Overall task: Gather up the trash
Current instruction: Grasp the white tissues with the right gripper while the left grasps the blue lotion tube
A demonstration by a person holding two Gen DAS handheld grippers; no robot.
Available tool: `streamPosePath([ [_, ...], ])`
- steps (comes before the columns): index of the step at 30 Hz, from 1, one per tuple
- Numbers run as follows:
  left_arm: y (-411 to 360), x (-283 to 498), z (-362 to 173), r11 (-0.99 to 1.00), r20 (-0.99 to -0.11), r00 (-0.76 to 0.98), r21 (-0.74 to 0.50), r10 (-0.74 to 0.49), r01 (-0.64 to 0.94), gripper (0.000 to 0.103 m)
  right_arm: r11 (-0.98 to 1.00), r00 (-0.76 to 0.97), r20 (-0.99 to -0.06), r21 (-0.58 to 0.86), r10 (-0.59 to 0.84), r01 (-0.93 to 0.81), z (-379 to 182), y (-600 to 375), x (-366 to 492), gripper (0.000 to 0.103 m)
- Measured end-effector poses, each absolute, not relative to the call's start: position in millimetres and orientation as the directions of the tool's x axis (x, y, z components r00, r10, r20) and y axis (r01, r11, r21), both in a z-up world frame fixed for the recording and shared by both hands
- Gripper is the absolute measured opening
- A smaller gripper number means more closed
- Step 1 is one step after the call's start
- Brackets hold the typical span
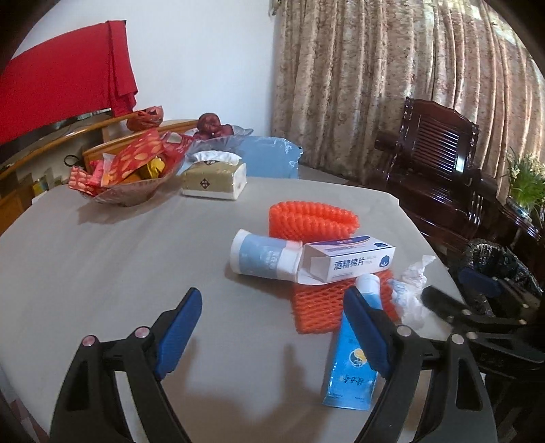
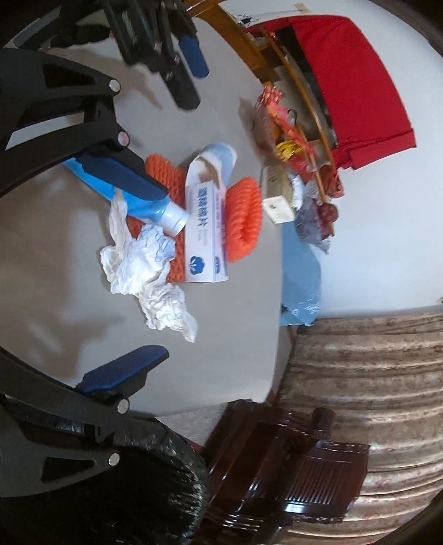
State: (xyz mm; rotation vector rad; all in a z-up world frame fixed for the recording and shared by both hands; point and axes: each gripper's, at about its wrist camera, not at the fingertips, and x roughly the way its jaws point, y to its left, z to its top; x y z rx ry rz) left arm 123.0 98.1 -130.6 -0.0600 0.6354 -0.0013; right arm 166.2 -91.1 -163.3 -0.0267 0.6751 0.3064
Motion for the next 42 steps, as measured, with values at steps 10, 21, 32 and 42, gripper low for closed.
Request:
streamPosePath([
  [10,96,134,-138,0.998,-0.607,0.794,-0.066,-0.033,-0.01,0.083,0.954,0.643,-0.721,0.086,0.259,-0.288,-189,-80,192,0.068],
  [21,71,142,-146,0.995,-0.626,0.774,-0.08,-0.097,0.061,0.083,0.945,0.629,-0.717,0.133,0.3,-0.299,-181,-102,191,0.017],
  [32,28,168,-164,0.989,-0.667,0.731,-0.081,-0.144,0.121,0.075,0.95,0.672,-0.68,0.127,0.293,-0.285,-162,-126,190,0.017],
  [42,14,191,-180,0.987,-0.719,0.677,-0.088,-0.158,0.137,0.05,0.949,0.673,-0.679,0.122,0.293,-0.29,-163,-129,192,0.017],
])
